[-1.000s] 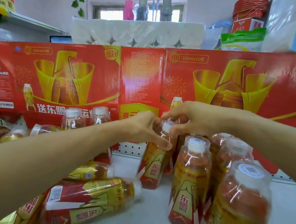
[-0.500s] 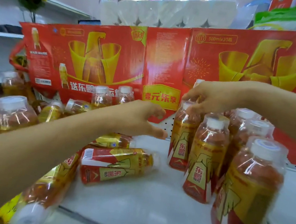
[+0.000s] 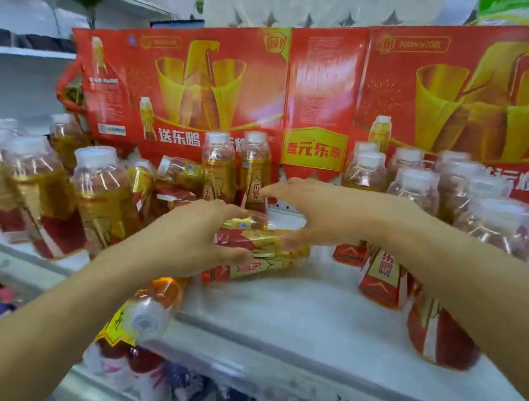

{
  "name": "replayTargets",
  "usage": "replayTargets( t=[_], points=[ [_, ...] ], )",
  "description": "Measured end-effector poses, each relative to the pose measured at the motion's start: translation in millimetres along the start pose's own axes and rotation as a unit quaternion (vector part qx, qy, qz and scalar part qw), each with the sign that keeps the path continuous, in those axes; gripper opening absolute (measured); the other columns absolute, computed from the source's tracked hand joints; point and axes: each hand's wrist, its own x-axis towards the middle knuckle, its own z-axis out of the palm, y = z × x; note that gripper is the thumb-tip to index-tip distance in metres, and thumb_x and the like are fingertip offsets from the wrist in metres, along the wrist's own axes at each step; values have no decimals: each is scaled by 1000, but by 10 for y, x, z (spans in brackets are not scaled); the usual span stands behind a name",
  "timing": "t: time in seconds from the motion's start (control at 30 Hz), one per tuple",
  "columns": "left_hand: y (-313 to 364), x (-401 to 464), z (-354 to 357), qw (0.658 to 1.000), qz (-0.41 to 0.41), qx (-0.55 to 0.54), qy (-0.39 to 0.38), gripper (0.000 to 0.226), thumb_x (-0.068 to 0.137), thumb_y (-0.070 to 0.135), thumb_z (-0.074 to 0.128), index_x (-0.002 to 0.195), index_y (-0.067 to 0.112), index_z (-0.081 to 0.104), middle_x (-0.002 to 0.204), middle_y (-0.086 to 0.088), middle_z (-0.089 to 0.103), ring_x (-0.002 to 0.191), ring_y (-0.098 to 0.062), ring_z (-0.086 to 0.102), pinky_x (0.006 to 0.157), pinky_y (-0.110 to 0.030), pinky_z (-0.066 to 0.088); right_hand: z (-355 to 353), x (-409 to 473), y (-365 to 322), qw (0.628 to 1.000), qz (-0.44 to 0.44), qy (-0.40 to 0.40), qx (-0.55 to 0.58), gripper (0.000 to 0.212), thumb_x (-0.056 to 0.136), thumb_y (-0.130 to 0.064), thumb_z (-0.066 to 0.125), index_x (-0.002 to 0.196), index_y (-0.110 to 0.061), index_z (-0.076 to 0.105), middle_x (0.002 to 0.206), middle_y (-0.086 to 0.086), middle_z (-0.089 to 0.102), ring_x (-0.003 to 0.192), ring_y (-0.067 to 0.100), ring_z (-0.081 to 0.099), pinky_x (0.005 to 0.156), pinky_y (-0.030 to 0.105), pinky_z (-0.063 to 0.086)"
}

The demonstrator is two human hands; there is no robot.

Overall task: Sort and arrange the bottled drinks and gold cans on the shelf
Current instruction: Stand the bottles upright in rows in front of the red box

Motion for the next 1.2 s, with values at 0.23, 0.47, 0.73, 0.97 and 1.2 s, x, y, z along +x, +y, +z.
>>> replayTargets(
  t=[0.23,0.47,0.73,0.97,1.2],
  points=[
    [-295,-290,-20,994,-18,-88,-61,68,84,59,61,143,29,44,136,12,51,113,-7,50,91,-26,43,590,122,-76,989,114,-27,95,84,75,-40,77,144,-31,29,138,-2,48,119,19,48,104,38,39],
    [-706,-710,188,981,31,-169,-86,84,67,87,49,137,41,45,154,24,24,143,8,1,120,-41,13,832,-164,-231,979,151,23,137,67,75,-50,75,127,-32,36,108,-8,55,90,10,57,82,34,53],
    [-858,-869,341,991,135,11,5,104,63,49,85,148,36,27,157,18,17,147,-5,6,113,-35,33,954,-416,-534,974,167,86,130,82,78,-58,69,139,-28,22,129,-1,53,98,18,58,84,37,52],
    [-796,-900,411,977,152,88,122,92,53,34,92,135,31,49,145,10,49,132,-20,48,64,-37,61,836,-649,-682,972,168,150,71,68,79,-62,63,131,-30,33,127,-5,52,95,17,58,81,38,50],
    [-334,-833,249,965,143,-33,216,65,64,56,76,122,41,50,113,23,61,91,-11,64,66,-31,56,473,-1024,-673,964,195,172,57,68,75,-67,65,127,-31,41,118,-11,56,96,12,57,80,35,52]
  ],
)
